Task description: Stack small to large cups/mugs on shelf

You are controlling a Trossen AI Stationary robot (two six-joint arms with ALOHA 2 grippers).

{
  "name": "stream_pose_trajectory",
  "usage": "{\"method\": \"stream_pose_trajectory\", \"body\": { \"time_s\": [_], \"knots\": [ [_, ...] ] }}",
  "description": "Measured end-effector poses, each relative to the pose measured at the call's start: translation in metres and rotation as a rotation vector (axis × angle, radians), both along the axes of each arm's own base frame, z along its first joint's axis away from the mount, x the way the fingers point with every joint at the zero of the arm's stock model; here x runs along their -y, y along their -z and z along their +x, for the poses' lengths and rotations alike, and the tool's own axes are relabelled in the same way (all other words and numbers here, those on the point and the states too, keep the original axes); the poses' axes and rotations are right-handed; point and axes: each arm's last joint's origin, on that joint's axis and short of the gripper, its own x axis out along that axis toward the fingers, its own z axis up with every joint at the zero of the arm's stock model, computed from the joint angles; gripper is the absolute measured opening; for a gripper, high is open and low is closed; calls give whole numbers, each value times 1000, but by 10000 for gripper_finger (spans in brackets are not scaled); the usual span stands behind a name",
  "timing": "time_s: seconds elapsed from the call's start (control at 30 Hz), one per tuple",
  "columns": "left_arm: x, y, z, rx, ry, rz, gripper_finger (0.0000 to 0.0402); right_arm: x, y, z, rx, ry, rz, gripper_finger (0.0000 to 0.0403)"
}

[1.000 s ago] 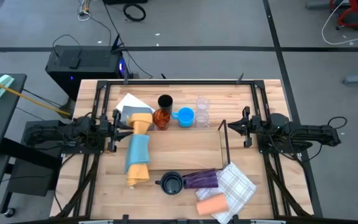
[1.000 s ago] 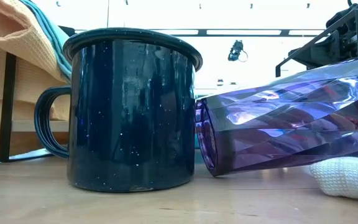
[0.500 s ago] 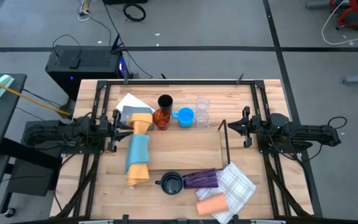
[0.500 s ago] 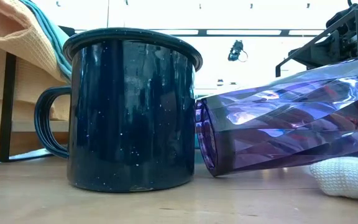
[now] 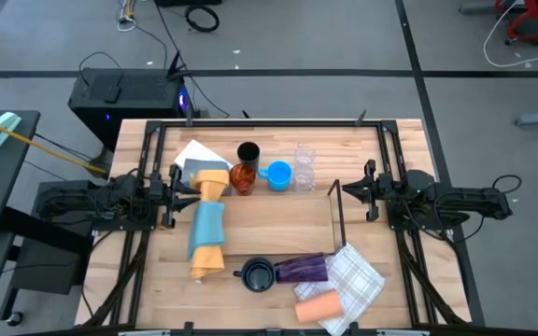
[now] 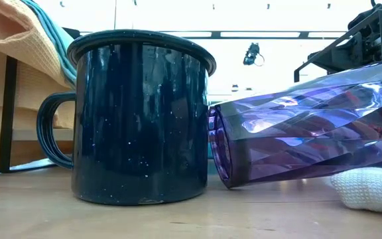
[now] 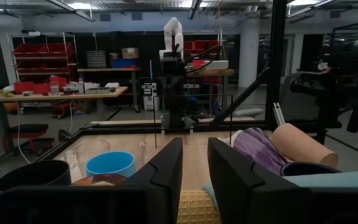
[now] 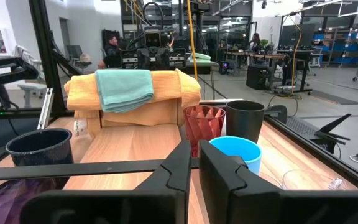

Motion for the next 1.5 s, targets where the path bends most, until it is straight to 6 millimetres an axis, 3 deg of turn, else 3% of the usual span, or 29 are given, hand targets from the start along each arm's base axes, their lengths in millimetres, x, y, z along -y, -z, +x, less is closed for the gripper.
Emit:
{"method": "stream_pose_trajectory", "body": {
  "time_s": [1.5],
  "knots": [
    [0, -1, 0, 12, 0, 0, 85, 0, 0, 0, 0, 0, 0, 38]
  ]
}}
